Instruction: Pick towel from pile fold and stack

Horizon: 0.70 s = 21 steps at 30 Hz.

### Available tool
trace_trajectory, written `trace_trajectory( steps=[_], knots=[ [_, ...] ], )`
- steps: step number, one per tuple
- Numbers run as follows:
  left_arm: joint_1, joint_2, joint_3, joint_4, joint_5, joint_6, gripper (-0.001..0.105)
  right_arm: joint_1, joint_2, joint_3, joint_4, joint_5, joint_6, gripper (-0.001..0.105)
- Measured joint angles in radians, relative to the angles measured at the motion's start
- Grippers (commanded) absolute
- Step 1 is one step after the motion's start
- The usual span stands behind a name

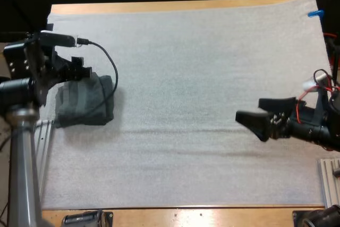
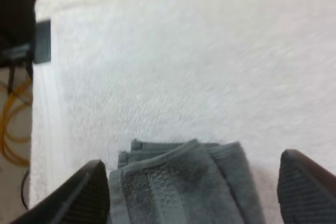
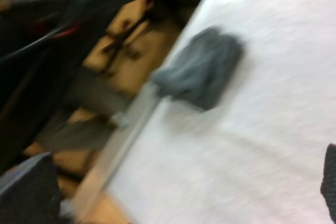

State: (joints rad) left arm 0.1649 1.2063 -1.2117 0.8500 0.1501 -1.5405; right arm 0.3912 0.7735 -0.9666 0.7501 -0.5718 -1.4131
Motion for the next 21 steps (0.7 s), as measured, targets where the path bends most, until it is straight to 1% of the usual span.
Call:
trace_trajectory(
  steps=[5, 7, 9, 12, 15, 21],
  knots=[
    [-0.063, -0.130, 0.020, 0.036, 0.005, 0.000, 0.065, 0.000, 0.082, 0.000, -0.007, 0.108, -0.065, 0.100],
    [-0.091, -0.176, 0.045, 0.053, 0.005, 0.000, 0.065, -0.006, 0.120, 0.000, -0.006, 0.154, -0.104, 0.100],
    [-0.117, -0.226, 0.079, 0.066, 0.008, 0.000, 0.065, -0.033, 0.150, 0.000, -0.006, 0.170, -0.124, 0.100],
    [-0.132, -0.297, 0.139, 0.072, 0.011, 0.008, 0.065, -0.111, 0.167, 0.000, -0.006, 0.175, -0.156, 0.100],
    [-0.132, -0.358, 0.180, 0.078, 0.011, 0.008, 0.065, -0.206, 0.162, 0.000, 0.009, 0.184, -0.234, 0.100],
    [-0.132, -0.452, 0.203, 0.079, 0.011, 0.005, 0.065, -0.399, 0.107, 0.000, 0.137, 0.249, -0.392, 0.100]
  ],
)
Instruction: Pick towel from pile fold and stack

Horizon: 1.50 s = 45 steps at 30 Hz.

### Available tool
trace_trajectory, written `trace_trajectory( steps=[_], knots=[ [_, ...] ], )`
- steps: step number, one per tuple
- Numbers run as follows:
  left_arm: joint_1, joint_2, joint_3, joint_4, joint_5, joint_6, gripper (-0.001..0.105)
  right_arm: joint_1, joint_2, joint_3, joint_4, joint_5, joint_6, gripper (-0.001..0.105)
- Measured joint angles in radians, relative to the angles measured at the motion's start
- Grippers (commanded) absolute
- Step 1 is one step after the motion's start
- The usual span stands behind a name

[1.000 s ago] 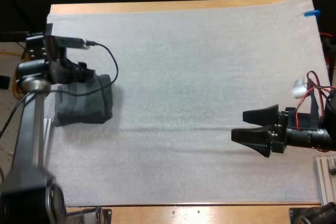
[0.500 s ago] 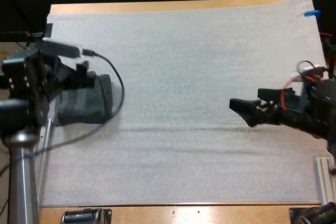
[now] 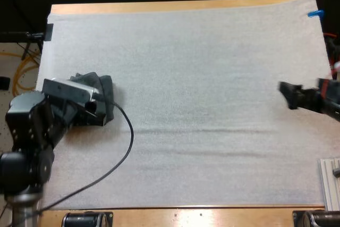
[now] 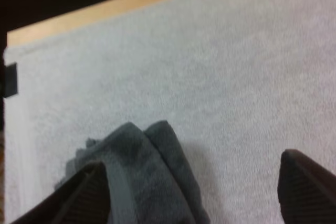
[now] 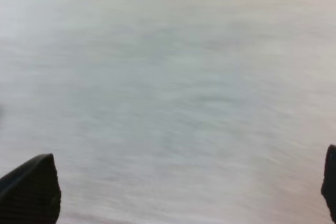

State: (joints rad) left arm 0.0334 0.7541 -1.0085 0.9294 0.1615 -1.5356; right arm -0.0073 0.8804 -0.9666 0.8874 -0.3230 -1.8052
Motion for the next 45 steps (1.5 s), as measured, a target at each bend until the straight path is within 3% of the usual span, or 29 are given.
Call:
trace_trajectory(
  steps=[6, 13, 21, 26, 37, 40, 45],
  knots=[
    [-0.017, -0.096, 0.007, 0.000, 0.000, 0.000, 0.065, -0.057, -0.137, 0.000, 0.084, 0.058, -0.096, 0.100],
    [-0.069, -0.259, 0.048, 0.043, 0.001, 0.000, 0.065, -0.057, -0.377, 0.011, 0.112, 0.064, -0.109, 0.100],
    [-0.068, -0.547, 0.221, 0.065, -0.041, 0.000, 0.065, -0.057, -0.703, 0.153, 0.143, 0.066, -0.099, 0.100],
    [-0.068, -0.728, 0.312, 0.162, -0.060, 0.000, 0.065, -0.057, -0.872, 0.236, 0.151, 0.066, -0.096, 0.100],
    [-0.068, -0.765, 0.336, 0.479, -0.071, 0.001, 0.065, -0.057, -0.893, 0.293, 0.194, 0.055, -0.083, 0.100],
    [-0.068, -0.766, 0.342, 0.463, -0.071, 0.002, 0.065, -0.057, -0.893, 0.297, 0.194, 0.055, -0.083, 0.100],
    [-0.068, -0.766, 0.374, 0.293, -0.071, 0.002, 0.065, -0.057, -0.893, 0.324, 0.192, 0.055, -0.083, 0.100]
  ],
)
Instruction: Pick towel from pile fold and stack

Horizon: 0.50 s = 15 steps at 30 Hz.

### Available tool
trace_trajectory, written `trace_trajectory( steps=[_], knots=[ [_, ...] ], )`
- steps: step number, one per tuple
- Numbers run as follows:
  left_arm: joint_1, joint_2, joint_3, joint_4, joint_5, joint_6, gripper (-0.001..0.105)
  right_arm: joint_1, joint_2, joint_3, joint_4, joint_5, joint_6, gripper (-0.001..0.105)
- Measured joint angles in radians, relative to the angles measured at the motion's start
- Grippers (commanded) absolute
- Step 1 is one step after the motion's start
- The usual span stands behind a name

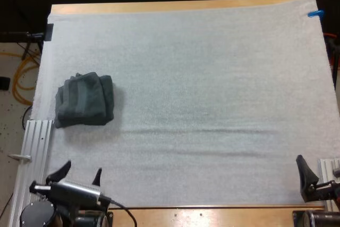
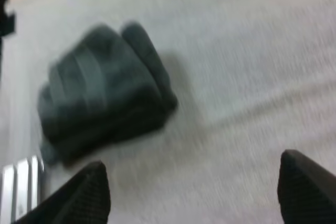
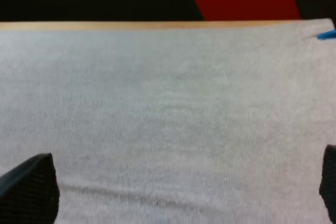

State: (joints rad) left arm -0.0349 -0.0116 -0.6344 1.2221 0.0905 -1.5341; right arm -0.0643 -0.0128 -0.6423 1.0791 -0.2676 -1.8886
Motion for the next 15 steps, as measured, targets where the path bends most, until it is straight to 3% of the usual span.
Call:
trace_trajectory(
  steps=[7, 15],
  knots=[
    [0.000, 0.000, 0.120, -0.165, 0.000, -0.012, 0.065, 0.000, 0.001, 0.102, -0.001, 0.000, 0.003, 0.100],
    [0.000, 0.000, 0.137, -0.216, 0.000, -0.047, 0.065, 0.000, 0.002, 0.111, -0.014, 0.000, 0.002, 0.100]
  ],
)
